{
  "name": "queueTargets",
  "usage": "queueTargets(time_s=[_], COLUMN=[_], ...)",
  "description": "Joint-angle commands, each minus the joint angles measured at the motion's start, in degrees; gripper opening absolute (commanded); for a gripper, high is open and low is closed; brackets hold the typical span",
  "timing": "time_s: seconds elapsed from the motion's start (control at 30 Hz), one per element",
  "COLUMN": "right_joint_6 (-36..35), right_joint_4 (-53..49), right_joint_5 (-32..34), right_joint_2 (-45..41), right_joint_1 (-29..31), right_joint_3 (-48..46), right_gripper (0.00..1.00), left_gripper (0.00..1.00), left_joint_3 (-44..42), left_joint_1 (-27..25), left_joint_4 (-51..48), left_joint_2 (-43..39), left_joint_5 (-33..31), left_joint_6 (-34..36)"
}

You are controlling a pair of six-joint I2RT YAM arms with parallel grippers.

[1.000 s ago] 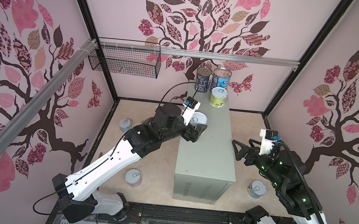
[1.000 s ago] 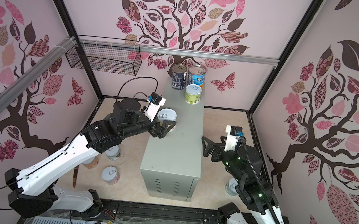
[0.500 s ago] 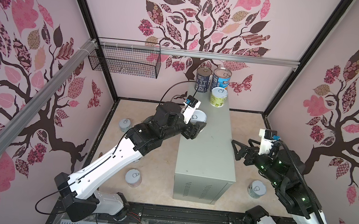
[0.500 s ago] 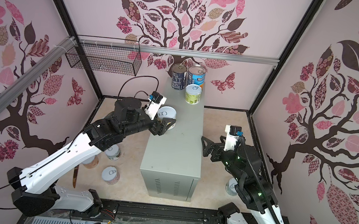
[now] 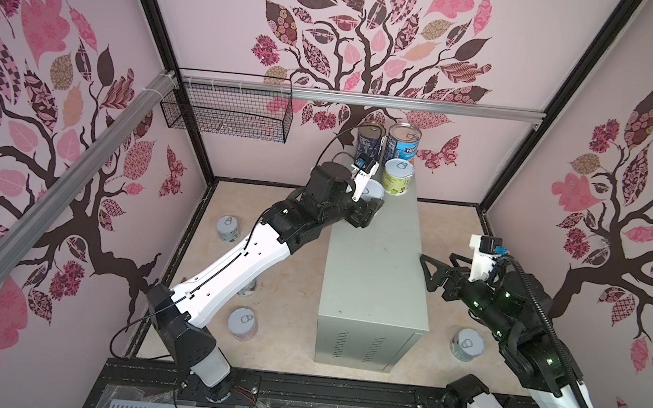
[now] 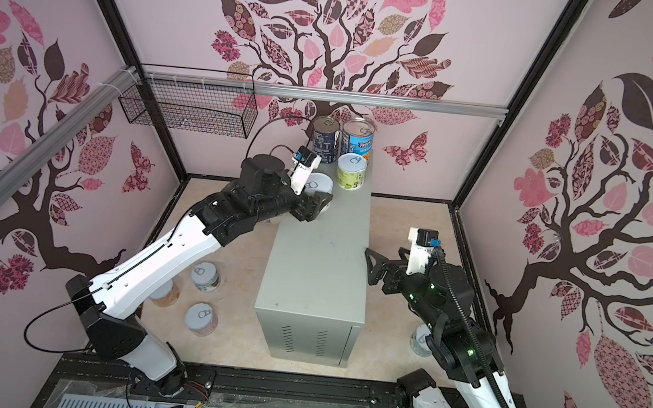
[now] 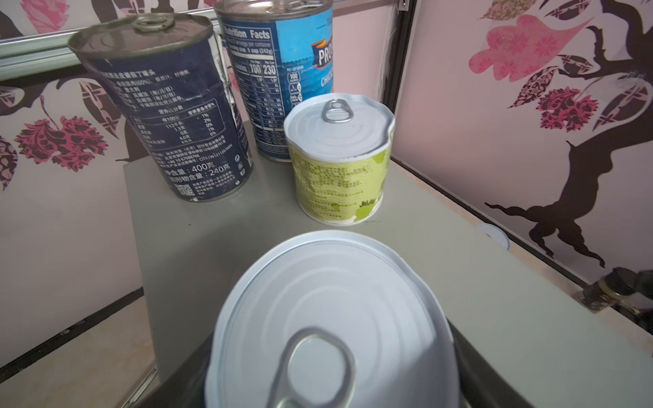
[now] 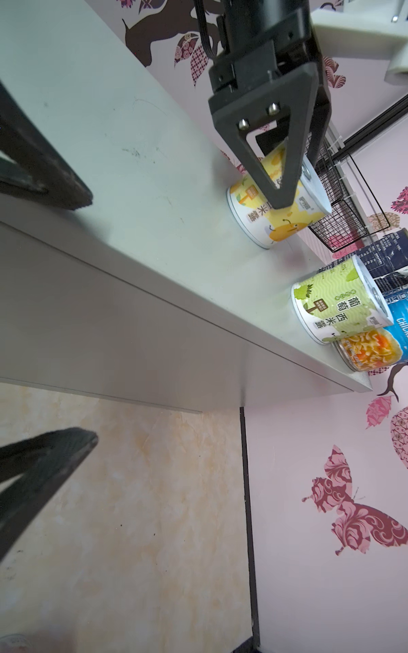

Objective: Place and organize the canned foods onto the counter
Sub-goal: 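Carry the yellow can with the left gripper toward the green-labelled can, then lower the yellow can beside the green-labelled can and open the left gripper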

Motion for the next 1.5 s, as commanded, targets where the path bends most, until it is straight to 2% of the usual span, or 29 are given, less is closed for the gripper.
queueTargets(time_s=[0.0,0.37,0.8,1.1,1.47], right_joint_6=[3.3,5.5,5.1,5.5,5.4], right_joint_4=[2.5,7.4,7.5,7.9,8.0], right_joint_5=[-0.6,0.1,-0.5,-1.5,-1.9], right_joint_2=[1.7,6.9,8.0,8.6,8.6], right_joint_1=[0.3,0.3,0.3,0.3,0.3], right_joint_3=[0.0,2.0,2.0,2.2,2.2], right_gripper=[1.0,1.0,1.0,1.0,1.0], left_gripper=[0.52,0.52,0.52,0.53,0.61], left_joint_3=[3.7,9.0,16.9,18.9,19.6], left_joint_1=[2.2,4.2,5.0,5.8,5.9], left_joint_4=[1.1,2.0,0.5,0.2,0.1], left_joint_2=[1.9,7.3,14.4,16.6,17.8], left_joint_5=[-1.8,0.9,-0.8,-1.0,-0.7], left_joint_6=[-0.8,-1.2,0.8,1.0,0.4])
